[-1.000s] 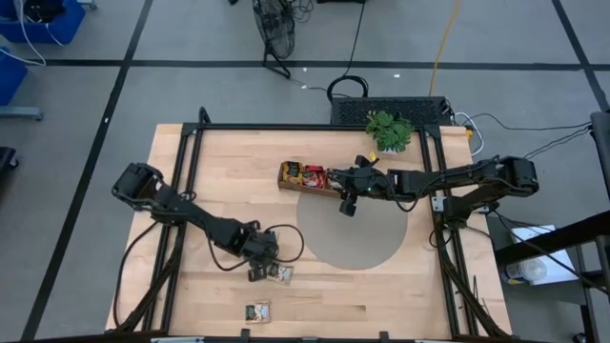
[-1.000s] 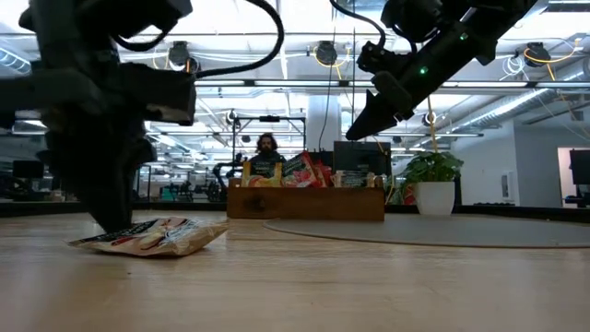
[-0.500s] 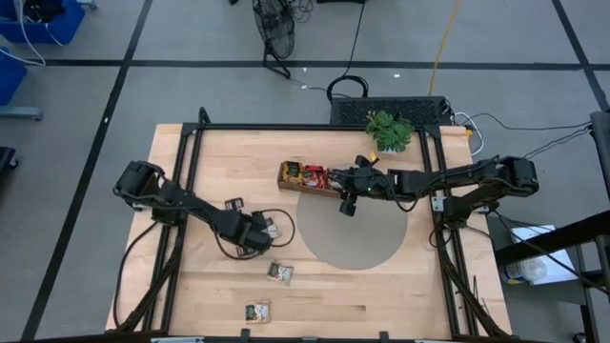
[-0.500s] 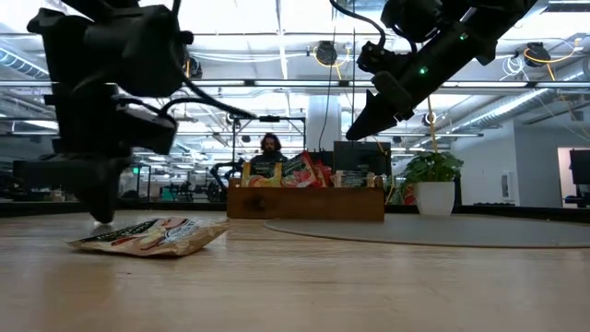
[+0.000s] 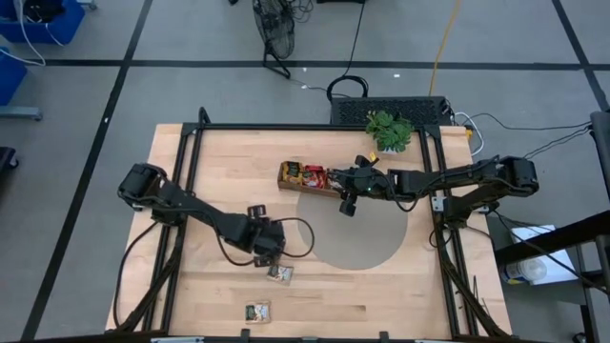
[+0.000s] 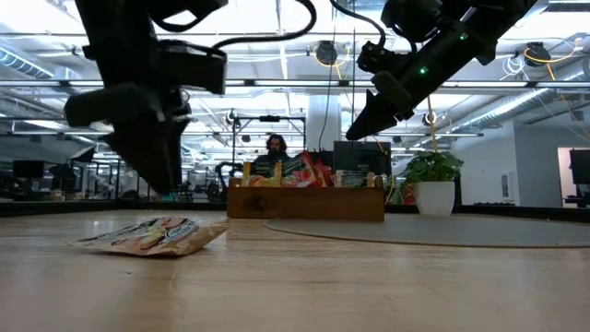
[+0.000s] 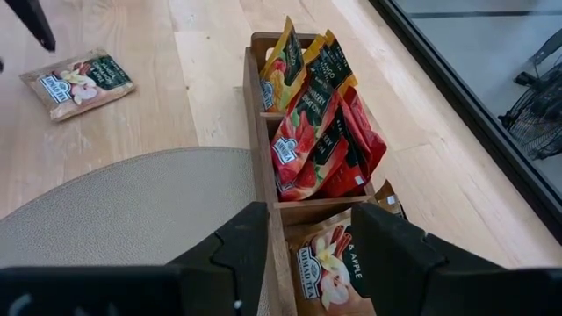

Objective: Pick & Place Tea
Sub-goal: Put the brown tea bag into the right section of the wooden organizer

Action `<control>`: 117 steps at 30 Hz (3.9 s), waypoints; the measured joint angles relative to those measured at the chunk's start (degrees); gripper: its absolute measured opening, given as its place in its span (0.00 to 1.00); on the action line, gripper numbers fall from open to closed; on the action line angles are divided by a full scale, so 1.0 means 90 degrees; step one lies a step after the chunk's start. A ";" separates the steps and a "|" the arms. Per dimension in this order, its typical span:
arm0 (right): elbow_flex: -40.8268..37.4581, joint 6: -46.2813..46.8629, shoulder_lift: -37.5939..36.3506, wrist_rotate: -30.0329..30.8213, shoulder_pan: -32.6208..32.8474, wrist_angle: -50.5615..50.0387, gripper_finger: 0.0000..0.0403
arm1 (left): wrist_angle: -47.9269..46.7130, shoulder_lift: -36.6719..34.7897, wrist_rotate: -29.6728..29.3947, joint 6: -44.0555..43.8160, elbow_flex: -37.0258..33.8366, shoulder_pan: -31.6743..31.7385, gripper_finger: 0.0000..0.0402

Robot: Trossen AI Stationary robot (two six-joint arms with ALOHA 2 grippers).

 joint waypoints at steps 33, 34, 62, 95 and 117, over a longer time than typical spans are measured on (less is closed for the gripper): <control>0.0000 -0.0052 0.0000 0.0000 0.0000 -0.0061 0.38 | 0.1072 0.1016 0.0893 0.0680 -0.0229 0.0675 0.16; 0.0000 -0.0051 0.0000 0.0000 0.0000 -0.0064 0.38 | 0.1041 0.1027 0.0787 0.0853 -0.0209 0.0648 0.11; -0.0010 0.1040 0.0608 -0.2533 -0.0160 0.1742 0.38 | 0.2142 0.1113 -0.4831 0.6994 0.1025 -0.0222 0.03; -0.0007 0.1693 0.0969 -0.3837 -0.0335 0.2939 0.38 | 0.2290 0.1106 -0.4793 0.7075 0.1039 -0.0195 0.03; -0.0007 0.0851 0.0967 -0.4086 -0.0335 0.2761 0.00 | 0.2882 0.1096 -0.4148 0.5534 0.1039 -0.0149 0.23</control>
